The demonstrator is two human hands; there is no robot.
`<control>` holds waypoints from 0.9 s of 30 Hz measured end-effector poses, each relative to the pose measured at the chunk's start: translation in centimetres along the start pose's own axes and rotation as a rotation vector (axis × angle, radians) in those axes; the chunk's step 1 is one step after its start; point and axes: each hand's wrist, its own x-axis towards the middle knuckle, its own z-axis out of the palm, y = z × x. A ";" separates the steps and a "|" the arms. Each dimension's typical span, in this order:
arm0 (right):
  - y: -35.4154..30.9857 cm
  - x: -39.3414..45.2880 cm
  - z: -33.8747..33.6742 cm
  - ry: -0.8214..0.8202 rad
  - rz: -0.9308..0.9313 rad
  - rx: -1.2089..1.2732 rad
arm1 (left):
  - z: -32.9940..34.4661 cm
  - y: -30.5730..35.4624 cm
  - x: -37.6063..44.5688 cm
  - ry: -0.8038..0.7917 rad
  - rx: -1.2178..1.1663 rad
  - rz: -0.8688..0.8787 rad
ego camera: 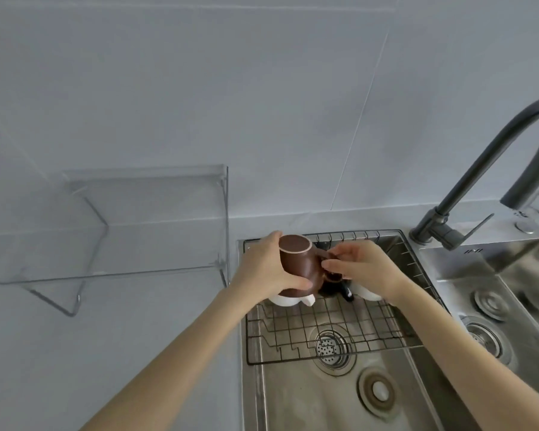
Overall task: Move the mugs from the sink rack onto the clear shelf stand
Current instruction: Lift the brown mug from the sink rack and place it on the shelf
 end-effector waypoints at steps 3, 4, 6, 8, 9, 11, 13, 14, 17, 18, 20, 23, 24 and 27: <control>-4.6 0.8 -1.1 -0.010 -0.100 0.107 | -4.4 1.5 -0.2 0.149 0.004 0.058; -6.0 1.3 -1.2 -0.008 -0.136 0.117 | -5.9 1.9 -0.2 0.187 0.007 0.072; -8.7 2.6 -0.8 -0.001 -0.206 0.106 | -8.9 2.0 -0.3 0.257 0.009 0.084; -11.1 4.0 0.1 0.004 -0.258 0.087 | -11.5 1.8 -0.3 0.314 0.006 0.075; -12.1 4.7 0.7 0.012 -0.271 0.068 | -12.6 1.5 -0.2 0.333 0.007 0.067; -13.6 6.2 2.3 0.019 -0.285 0.051 | -14.6 0.5 0.2 0.356 0.023 0.042; -14.5 7.6 3.9 0.008 -0.293 0.044 | -16.2 -0.8 0.8 0.361 0.044 0.020; -14.8 8.3 4.8 0.003 -0.296 0.045 | -16.8 -1.5 1.1 0.361 0.050 0.009; -15.2 10.3 6.8 -0.001 -0.289 0.054 | -17.8 -3.6 2.2 0.356 0.022 -0.014; -15.3 11.0 7.3 0.002 -0.287 0.043 | -17.9 -4.4 2.6 0.350 0.008 -0.017; -15.3 12.5 8.4 0.012 -0.281 0.011 | -18.0 -5.9 3.6 0.337 -0.026 -0.026; -14.9 13.9 9.6 0.024 -0.269 -0.072 | -17.5 -7.8 4.7 0.317 -0.069 -0.034; -14.7 14.3 9.9 0.026 -0.263 -0.097 | -17.2 -8.3 5.0 0.314 -0.078 -0.038; -14.3 15.0 10.5 0.034 -0.267 -0.140 | -16.6 -9.6 5.7 0.304 -0.096 -0.047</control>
